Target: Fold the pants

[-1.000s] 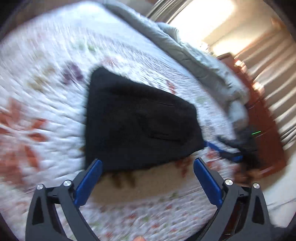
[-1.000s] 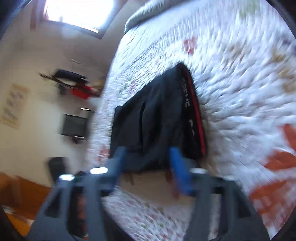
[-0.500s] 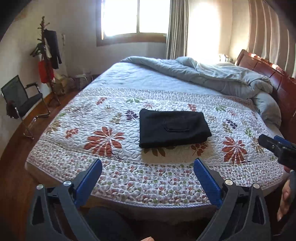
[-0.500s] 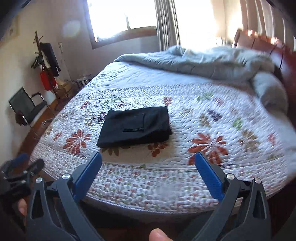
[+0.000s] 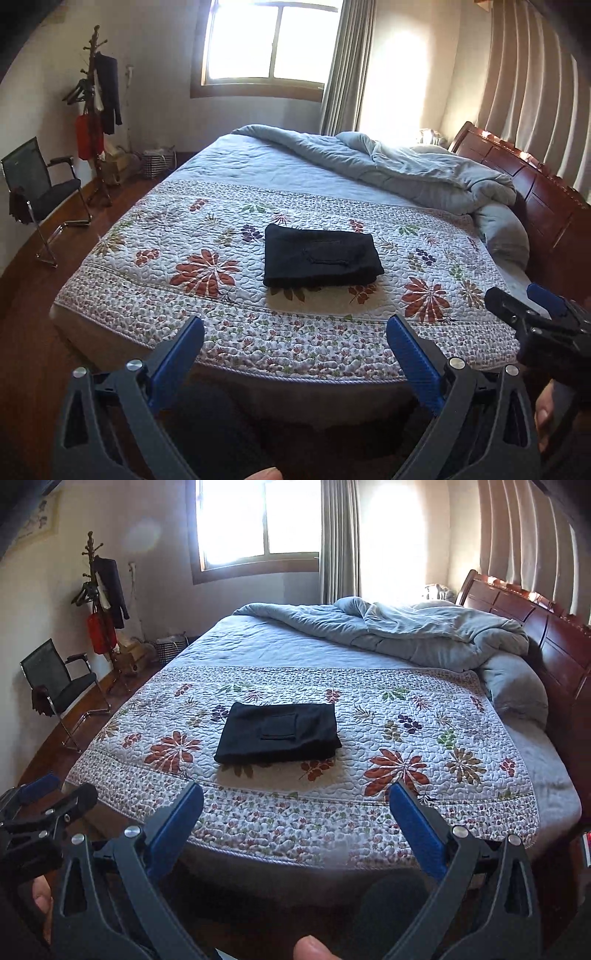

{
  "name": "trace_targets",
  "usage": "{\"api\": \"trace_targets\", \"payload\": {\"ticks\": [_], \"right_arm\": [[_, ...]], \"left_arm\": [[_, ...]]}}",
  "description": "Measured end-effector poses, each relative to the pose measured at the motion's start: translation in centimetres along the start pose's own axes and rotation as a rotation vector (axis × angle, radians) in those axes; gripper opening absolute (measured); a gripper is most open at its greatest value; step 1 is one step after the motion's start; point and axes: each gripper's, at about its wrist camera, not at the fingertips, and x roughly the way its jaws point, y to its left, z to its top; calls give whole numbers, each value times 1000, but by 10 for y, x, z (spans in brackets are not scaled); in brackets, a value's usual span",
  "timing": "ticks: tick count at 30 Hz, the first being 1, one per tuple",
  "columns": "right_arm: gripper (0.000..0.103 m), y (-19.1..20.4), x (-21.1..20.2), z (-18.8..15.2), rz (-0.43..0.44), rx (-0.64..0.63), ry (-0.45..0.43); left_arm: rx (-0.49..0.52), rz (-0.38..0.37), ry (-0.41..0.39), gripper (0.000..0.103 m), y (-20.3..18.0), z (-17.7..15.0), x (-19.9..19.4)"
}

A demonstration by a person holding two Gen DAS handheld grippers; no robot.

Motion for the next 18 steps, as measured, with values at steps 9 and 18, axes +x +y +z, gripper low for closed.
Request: {"api": "trace_targets", "payload": {"ticks": [9, 18], "right_arm": [[100, 1, -6, -8, -9, -18, -4], [100, 0, 1, -6, 12, -24, 6]], "left_arm": [[-13, 15, -14, 99, -1, -9, -7], [-23, 19, -12, 99, -5, -4, -6]]}}
